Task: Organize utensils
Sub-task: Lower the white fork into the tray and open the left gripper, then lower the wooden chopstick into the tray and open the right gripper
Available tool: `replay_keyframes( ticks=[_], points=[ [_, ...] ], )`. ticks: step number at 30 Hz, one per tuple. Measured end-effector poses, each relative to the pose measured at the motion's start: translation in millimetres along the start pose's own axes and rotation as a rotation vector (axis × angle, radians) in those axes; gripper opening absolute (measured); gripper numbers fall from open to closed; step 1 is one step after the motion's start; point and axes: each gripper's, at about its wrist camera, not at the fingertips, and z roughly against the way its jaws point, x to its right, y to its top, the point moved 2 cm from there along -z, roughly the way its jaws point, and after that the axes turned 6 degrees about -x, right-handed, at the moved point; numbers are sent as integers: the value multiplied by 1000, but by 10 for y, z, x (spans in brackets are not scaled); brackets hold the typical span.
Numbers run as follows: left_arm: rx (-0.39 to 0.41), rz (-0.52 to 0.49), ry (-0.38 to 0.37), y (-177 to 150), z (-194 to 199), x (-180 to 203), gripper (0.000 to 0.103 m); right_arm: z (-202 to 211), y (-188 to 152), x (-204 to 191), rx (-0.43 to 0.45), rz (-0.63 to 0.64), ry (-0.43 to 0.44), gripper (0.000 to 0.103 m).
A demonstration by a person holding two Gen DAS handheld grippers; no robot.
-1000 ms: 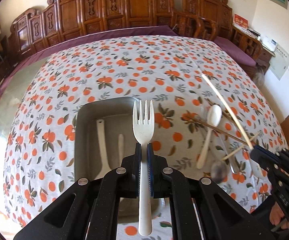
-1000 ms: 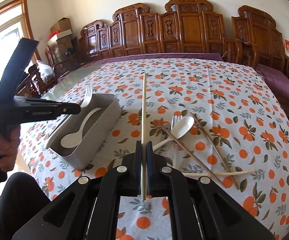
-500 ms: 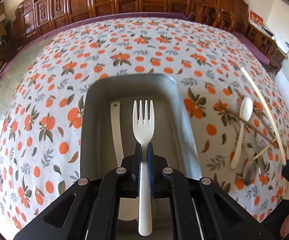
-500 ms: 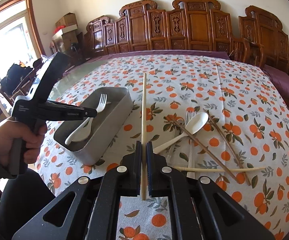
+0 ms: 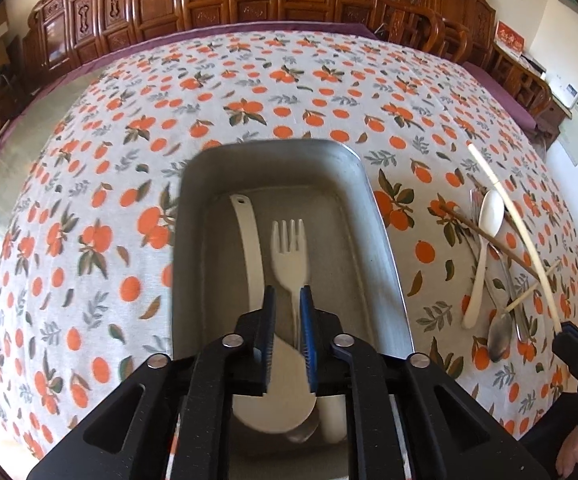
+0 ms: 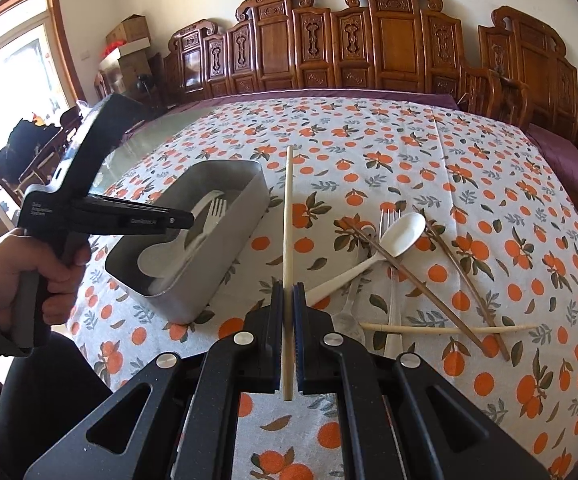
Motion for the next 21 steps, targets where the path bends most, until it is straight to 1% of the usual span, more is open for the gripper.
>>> replay_keyframes(
  ticks=[5, 13, 19, 21],
  points=[
    [41, -8, -12, -65, 287, -101, 14, 22, 56, -151, 0, -22, 27, 6],
    [121, -17, -19, -221, 792, -317, 14, -37, 218, -541, -13, 11, 43, 6],
    [158, -14, -23, -337, 1027, -485, 14, -188, 324, -730, -40, 16, 44, 6],
    [171, -12, -26, -389, 1101, -537, 17, -250, 346, -778, -52, 13, 45, 6]
  ],
)
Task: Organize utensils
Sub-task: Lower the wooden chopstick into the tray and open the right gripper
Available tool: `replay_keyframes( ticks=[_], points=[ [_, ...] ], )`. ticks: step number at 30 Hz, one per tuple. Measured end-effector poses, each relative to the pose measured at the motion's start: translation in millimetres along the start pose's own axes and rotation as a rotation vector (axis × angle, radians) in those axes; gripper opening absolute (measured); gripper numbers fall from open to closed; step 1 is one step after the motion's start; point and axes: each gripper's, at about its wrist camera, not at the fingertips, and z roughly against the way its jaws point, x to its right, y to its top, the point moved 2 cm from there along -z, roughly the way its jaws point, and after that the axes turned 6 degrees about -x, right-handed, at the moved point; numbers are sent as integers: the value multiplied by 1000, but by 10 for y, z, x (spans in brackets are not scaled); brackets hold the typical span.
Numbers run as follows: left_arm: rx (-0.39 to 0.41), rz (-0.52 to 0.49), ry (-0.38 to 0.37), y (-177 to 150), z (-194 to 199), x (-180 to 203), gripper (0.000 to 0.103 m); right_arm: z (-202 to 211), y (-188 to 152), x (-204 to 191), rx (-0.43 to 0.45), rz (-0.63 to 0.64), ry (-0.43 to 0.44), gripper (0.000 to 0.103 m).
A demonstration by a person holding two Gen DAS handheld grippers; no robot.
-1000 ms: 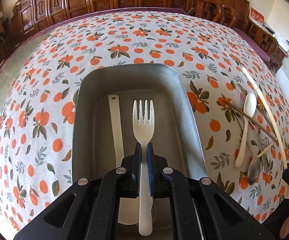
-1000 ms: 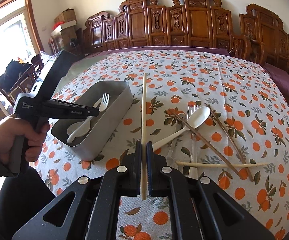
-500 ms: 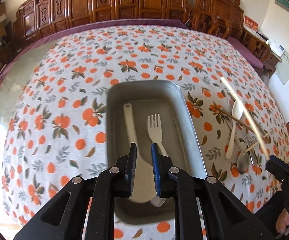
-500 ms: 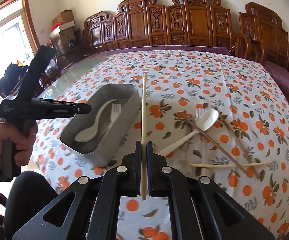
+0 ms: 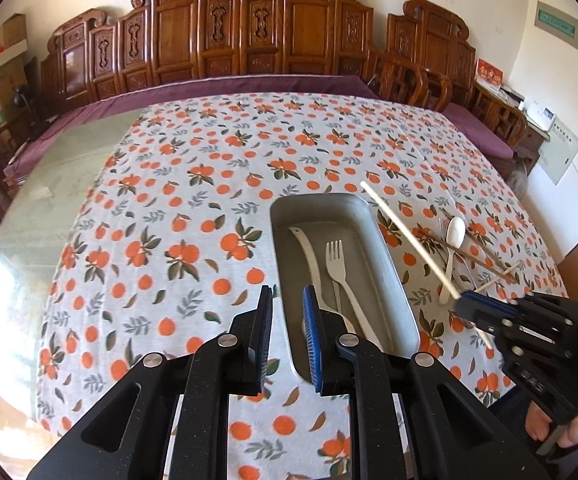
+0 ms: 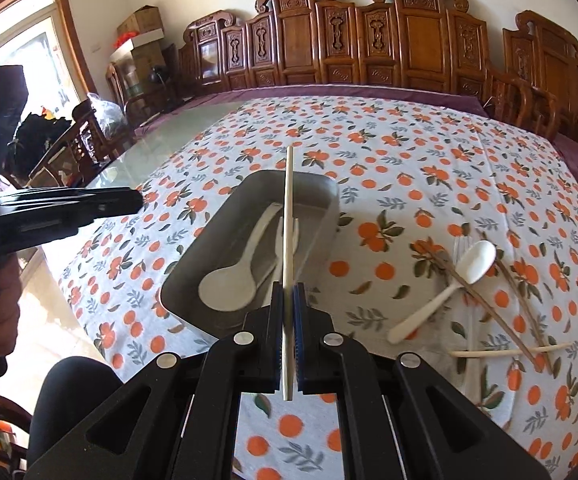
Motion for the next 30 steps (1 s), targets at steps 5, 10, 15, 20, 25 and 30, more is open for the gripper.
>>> replay_keyframes(
  ticks=[5, 10, 15, 20, 25, 30],
  points=[
    [26, 13, -5, -85, 116, -106, 31, -173, 45, -76, -38, -21, 9, 6],
    [42, 20, -12, -169, 170, -192, 51, -330, 101, -176, -70, -17, 4, 6],
    [55, 27, -11, -237, 181, -279, 69, -496, 175, -265, -102, -6, -11, 6],
    [56, 40, -4, -263, 161, -371, 79, -684, 208, -306, -137, -7, -30, 6],
    [49, 47, 0, -296, 137, -422, 79, -802, 227, -340, -149, -17, -42, 6],
    [45, 53, -5, -311, 126, -450, 79, -858, 228, -335, -155, -37, -56, 6]
  ],
)
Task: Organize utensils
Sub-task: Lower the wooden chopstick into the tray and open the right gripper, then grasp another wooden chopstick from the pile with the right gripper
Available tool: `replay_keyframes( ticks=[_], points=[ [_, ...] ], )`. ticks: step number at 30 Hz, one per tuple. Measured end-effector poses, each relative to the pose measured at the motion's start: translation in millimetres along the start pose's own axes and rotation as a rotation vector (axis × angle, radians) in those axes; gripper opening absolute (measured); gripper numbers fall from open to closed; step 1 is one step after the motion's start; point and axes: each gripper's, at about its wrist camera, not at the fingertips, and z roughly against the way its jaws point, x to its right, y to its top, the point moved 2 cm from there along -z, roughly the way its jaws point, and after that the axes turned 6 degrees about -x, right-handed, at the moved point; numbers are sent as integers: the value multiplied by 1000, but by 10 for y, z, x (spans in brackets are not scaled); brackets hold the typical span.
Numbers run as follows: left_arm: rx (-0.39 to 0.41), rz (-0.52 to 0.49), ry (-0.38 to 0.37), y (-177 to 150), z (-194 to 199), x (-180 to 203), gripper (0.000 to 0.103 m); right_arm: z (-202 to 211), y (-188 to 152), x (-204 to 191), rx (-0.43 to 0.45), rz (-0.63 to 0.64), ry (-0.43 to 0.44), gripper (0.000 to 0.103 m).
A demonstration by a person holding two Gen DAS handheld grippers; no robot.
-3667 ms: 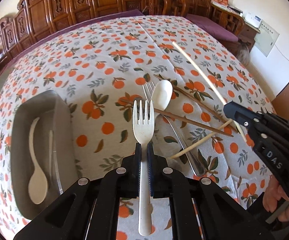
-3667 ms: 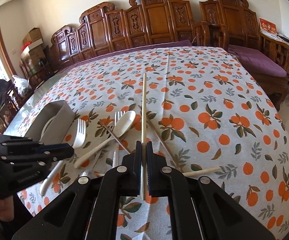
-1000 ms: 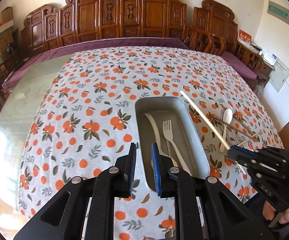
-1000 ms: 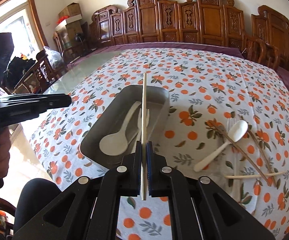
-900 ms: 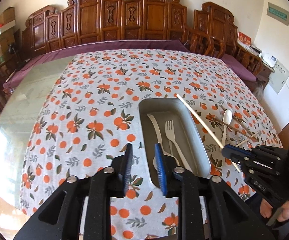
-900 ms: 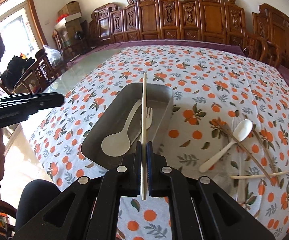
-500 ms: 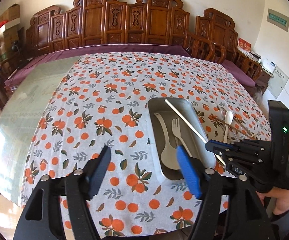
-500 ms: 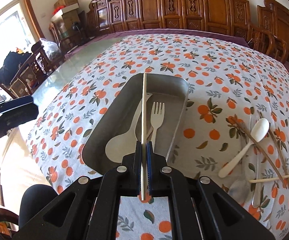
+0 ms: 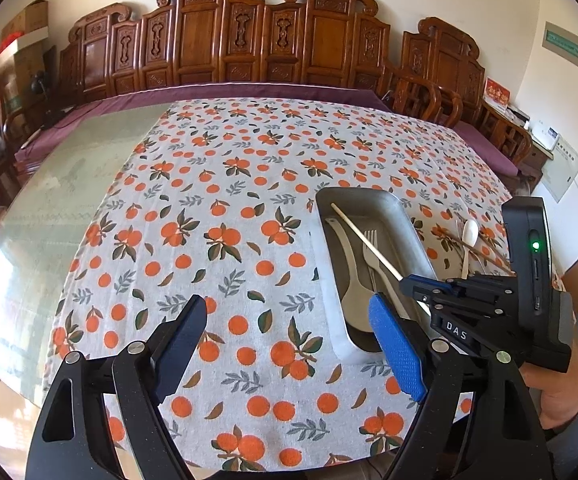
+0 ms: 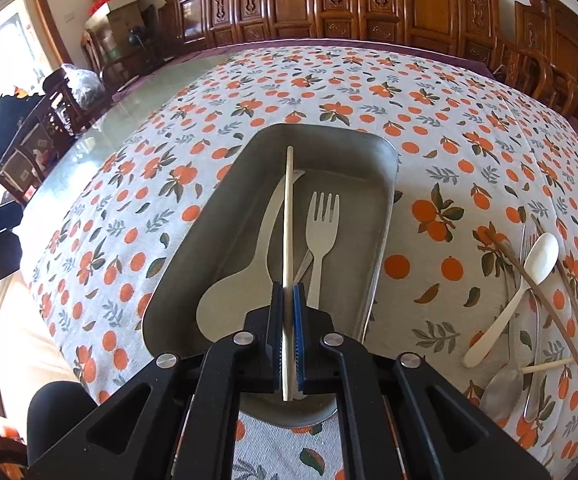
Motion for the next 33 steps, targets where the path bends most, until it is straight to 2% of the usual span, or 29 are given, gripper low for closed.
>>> replay_keyframes(
  ticks=[5, 11, 19, 23, 29, 33],
  points=[
    [4, 1, -8, -3, 16, 3, 79, 15, -2, -27, 13, 21, 9, 7],
    [14, -16, -16, -8, 80, 83, 79, 297, -95, 30, 68, 57, 0, 7],
    [26, -59, -26, -43, 141, 292, 79, 817, -317, 384, 134, 25, -9, 11],
    [33, -78, -49, -55, 202, 416, 79, 1000, -427, 581, 157, 0, -28, 23],
    [33, -108, -49, -59, 222, 582, 79, 1191, -627, 957, 173, -54, -60, 30],
    [26, -112, -53, -46, 202, 726, 79, 1319, -775, 1245, 165, -84, -79, 31]
  ],
)
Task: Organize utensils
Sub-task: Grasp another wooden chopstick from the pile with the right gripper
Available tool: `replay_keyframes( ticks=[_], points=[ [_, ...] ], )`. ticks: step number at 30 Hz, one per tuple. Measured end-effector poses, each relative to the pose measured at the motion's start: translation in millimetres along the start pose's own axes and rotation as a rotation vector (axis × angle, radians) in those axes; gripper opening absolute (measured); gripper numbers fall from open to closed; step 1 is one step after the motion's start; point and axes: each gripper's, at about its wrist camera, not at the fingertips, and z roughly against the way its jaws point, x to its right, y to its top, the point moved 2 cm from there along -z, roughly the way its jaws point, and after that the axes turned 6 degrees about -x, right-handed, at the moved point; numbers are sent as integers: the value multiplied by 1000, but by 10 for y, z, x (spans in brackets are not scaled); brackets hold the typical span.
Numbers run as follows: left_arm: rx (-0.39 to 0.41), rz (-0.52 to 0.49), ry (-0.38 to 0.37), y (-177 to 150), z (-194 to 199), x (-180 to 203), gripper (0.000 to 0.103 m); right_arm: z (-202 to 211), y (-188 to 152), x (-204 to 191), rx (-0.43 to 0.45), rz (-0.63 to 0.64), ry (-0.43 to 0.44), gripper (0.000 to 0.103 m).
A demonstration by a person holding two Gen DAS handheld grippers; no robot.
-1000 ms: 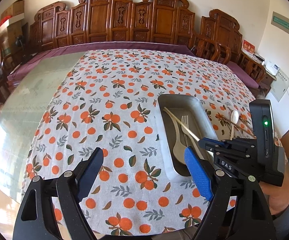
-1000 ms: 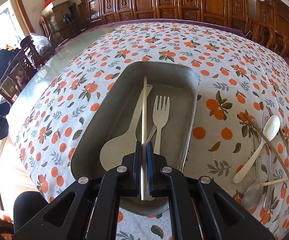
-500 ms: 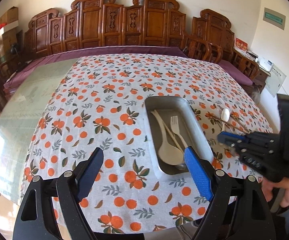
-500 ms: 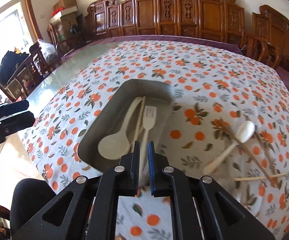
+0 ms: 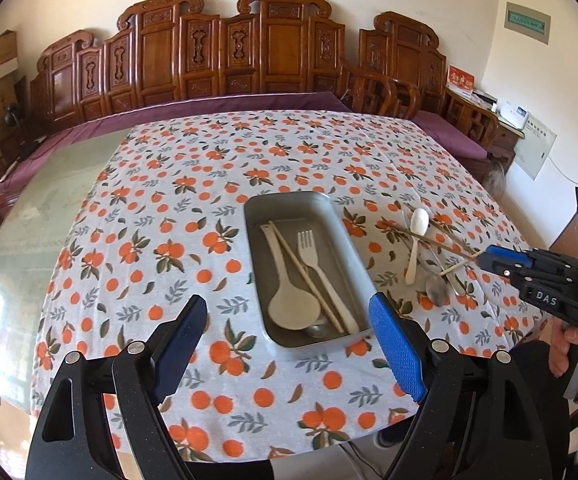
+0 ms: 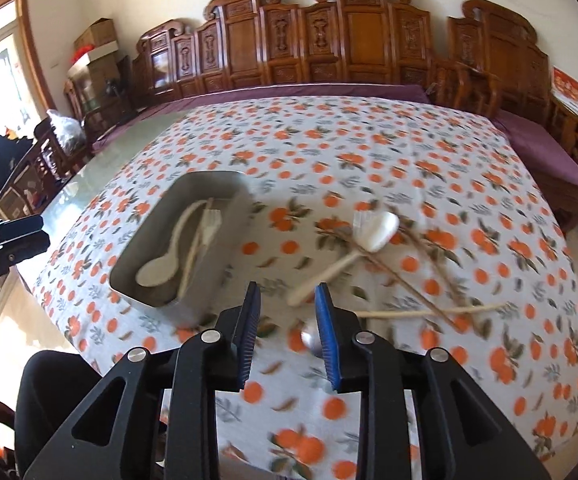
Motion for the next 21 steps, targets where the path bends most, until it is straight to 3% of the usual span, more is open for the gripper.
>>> replay_keyframes(
  ticks=[12, 21],
  points=[
    [-78, -64, -74, 292, -431, 739, 79, 35, -86, 760, -27, -60, -36, 31],
    [-147, -92, -99, 482, -855, 1037, 79, -344, 45, 1029, -87, -46, -21, 31]
  ],
)
